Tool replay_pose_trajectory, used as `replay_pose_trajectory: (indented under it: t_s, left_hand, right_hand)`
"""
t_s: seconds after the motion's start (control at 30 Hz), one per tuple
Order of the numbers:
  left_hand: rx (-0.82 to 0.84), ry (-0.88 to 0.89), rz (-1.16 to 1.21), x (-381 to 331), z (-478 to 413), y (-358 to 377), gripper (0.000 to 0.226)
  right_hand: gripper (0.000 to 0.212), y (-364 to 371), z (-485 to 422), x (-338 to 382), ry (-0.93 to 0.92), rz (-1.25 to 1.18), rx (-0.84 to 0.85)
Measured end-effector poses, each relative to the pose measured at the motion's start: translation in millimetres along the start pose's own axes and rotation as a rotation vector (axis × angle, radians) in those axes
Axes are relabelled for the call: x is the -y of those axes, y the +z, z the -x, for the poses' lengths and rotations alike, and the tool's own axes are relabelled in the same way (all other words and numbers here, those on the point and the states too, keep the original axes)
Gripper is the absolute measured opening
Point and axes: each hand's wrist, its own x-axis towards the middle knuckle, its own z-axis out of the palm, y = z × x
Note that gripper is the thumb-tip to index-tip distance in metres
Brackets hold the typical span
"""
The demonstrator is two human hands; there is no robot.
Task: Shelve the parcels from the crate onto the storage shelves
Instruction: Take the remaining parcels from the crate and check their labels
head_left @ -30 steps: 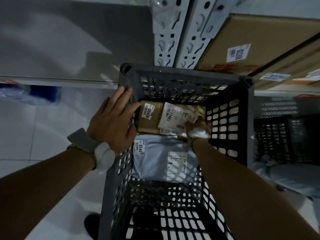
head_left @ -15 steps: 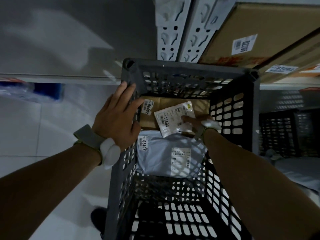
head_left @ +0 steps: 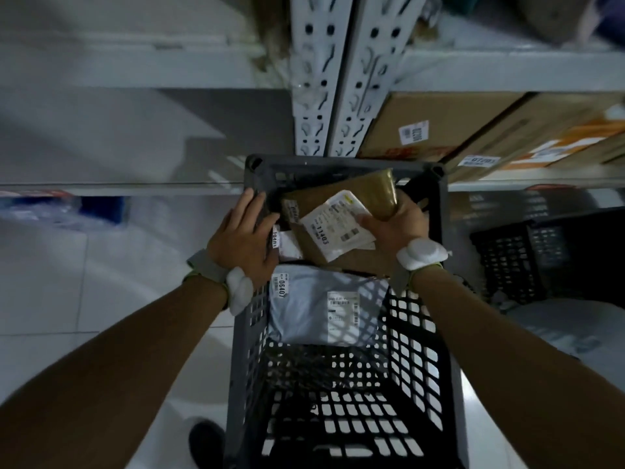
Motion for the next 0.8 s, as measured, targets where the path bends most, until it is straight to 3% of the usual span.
replay_pose_trajectory:
  t_s: [0.1, 0.17, 0.27, 0.4, 0.57, 0.63, 0.7, 0.8]
  left_hand:
    - [0.082, -0.024, 0.044, -7.6, 0.3, -12.7, 0.076]
    - [0.086, -0.126, 0.147, -22.8, 6.8, -31.5, 0.082]
    - [0.161, -0.223, 0.318, -37.7, 32.6, -60.6, 0.085]
    - [0.149, -0.193, 0.493, -34.4, 71.7, -121.0, 0.092]
    - [0.032, -0.158, 0.547, -57.7, 119.1, -244.8, 0.120]
    - [0.104, -0.165, 0.647, -56.4, 140.3, -284.6, 0.109]
    - [0.189, -0.189, 0.787, -53.8, 147.8, -300.6, 0.083]
    - [0.195, -0.188, 0.827, -42.8, 170.0, -319.4, 0.068]
  right_hand:
    - [0.042, -41.6, 32.4, 45.1, -0.153, 0.377, -0.036]
    - [0.043, -71.7, 57.1, 69.6, -0.222, 0.504, -0.113]
    - [0.050, -106.6, 88.8, 92.1, -0.226, 0.452, -0.168]
    - [0.055, -145.4, 142.4, 135.0, -0.186, 0.224, -0.181]
    - [0.073, -166.8, 224.2, 209.4, -0.325, 0.341, 0.068]
    - [0.077, -163.9, 260.7, 244.1, -0.386, 0.355, 0.137]
    - [0.076, -157.1, 272.3, 263.7, -0.418, 0.364, 0.215]
    - [0.074, -141.8, 289.8, 285.5, -0.477, 0.370, 0.276]
